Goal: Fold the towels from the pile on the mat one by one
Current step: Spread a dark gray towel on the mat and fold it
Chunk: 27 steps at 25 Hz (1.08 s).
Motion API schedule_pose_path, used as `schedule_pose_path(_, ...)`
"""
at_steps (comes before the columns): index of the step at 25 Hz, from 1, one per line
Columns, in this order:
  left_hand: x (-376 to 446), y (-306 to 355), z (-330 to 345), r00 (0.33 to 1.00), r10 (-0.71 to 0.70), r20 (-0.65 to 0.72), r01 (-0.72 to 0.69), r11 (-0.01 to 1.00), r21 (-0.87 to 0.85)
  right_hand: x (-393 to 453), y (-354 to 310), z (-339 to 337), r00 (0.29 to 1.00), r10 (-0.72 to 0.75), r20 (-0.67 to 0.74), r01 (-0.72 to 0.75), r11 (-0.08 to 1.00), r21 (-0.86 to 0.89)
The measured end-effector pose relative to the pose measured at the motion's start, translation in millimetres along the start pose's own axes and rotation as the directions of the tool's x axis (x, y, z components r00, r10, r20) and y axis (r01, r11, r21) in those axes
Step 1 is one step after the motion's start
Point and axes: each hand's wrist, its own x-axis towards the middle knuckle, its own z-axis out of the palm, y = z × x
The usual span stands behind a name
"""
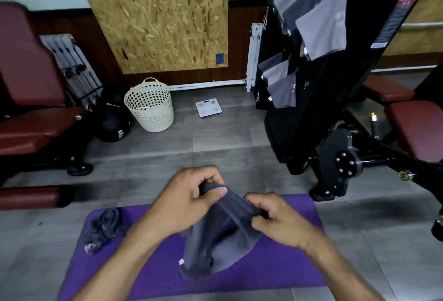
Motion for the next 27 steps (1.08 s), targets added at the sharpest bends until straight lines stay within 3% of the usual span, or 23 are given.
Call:
schedule_pose_path(3,9.4,-13.9,-19.8,0.99,-0.063,-0.128,0.053,0.995,-0.079,2.8,48.6,-24.2,0.986,0.163,-0.027,-0.164,0.985,-0.046)
schedule_pose_path(6,3.0,-46.6,-39.4,0.931,-0.335,-0.143,0.265,0.893,-0.364,5.9,83.7,-50.7,0.954,0.29,-0.079,-0.3,0.924,-0.236)
schedule_pose_path(9,-11.0,-69.9,-34.4,0.903,-0.425,-0.062,0.36,0.827,-0.432,12.9,84.7,-55.7,0.922,0.217,-0.319,-0.362,0.775,-0.518)
schedule_pose_path(11,-15.1,-76.8,-39.1,0.894,-0.434,-0.113,0.355,0.838,-0.413,18.7,80.0,-62.2,0.899,0.172,-0.403,-0.398,0.706,-0.586)
schedule_pose_path(13,-18.8,-78.4,-53.4,0.883,-0.434,-0.176,0.339,0.851,-0.401,20.8,92.3,-85.4,0.871,0.195,-0.451,-0.458,0.657,-0.599)
schedule_pose_path(16,-22.7,-75.7,-72.3,0.895,-0.406,-0.184,0.307,0.861,-0.406,14.1,103.5,-125.2,0.776,0.281,-0.565,-0.554,0.732,-0.397)
schedule_pose_path(19,-18.5,-83.1,-66.4,0.876,-0.458,-0.151,0.381,0.849,-0.367,30.4,65.8,-123.8,0.821,0.102,-0.561,-0.267,0.939,-0.219)
schedule_pose_path(21,-10.0,-82.1,-45.3,0.866,-0.5,0.002,0.477,0.825,-0.304,46.4,11.1,-106.8,0.903,0.017,-0.429,-0.054,0.996,-0.075)
schedule_pose_path(23,3.8,-68.0,-8.8,0.903,-0.37,0.217,0.411,0.891,-0.191,60.4,-35.9,-84.7,0.975,-0.046,-0.218,0.04,0.999,-0.031)
schedule_pose_path(24,11.3,-55.0,11.9,0.927,-0.269,0.259,0.328,0.919,-0.219,66.7,-52.1,-73.5,0.99,-0.077,-0.122,0.071,0.996,-0.052)
schedule_pose_path(25,18.4,-41.0,31.5,0.954,-0.182,0.238,0.25,0.92,-0.3,72.3,-60.8,-63.4,0.993,-0.104,-0.063,0.098,0.991,-0.091)
schedule_pose_path(27,28.9,-22.6,52.6,0.982,-0.168,0.088,0.189,0.86,-0.473,79.4,-65.3,-49.6,0.987,-0.142,-0.076,0.129,0.978,-0.163)
